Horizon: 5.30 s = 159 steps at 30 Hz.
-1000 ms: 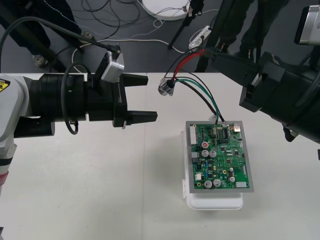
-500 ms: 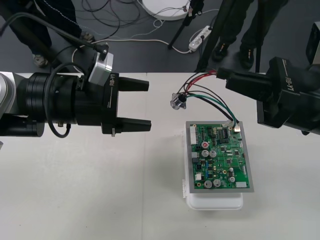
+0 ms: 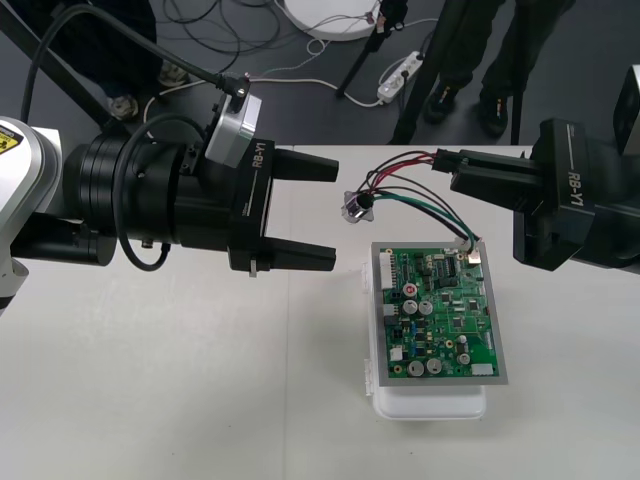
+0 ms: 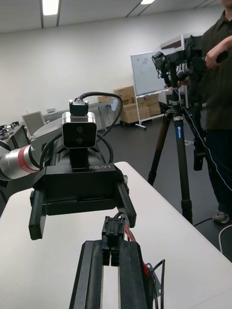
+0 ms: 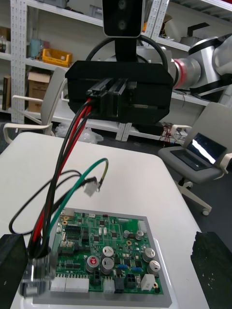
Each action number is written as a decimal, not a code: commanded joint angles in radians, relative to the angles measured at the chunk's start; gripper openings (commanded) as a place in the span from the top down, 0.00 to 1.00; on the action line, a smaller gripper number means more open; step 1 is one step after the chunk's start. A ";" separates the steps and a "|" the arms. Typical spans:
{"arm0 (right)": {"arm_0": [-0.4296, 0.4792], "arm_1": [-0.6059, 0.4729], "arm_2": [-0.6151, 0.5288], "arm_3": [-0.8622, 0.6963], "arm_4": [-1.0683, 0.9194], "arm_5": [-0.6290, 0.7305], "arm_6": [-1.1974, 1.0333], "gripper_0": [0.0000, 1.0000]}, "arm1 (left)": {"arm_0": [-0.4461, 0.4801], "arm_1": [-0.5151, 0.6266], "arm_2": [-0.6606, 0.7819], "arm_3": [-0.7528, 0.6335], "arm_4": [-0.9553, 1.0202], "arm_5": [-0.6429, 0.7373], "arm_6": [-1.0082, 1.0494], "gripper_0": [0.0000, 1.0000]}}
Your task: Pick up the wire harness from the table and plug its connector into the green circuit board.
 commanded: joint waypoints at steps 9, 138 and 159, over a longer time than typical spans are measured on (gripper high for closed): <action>0.018 0.135 -0.038 -0.006 0.113 -0.064 0.063 1.00 | -0.038 0.021 -0.012 -0.033 0.089 0.080 -0.218 0.00; -0.003 0.256 0.053 0.013 0.175 -0.103 0.149 0.00 | -0.101 0.064 -0.162 -0.053 0.264 0.206 -0.225 1.00; 0.014 0.115 -0.022 0.146 0.187 -0.320 0.117 0.00 | 0.015 0.112 -0.119 -0.050 0.273 0.241 -0.269 1.00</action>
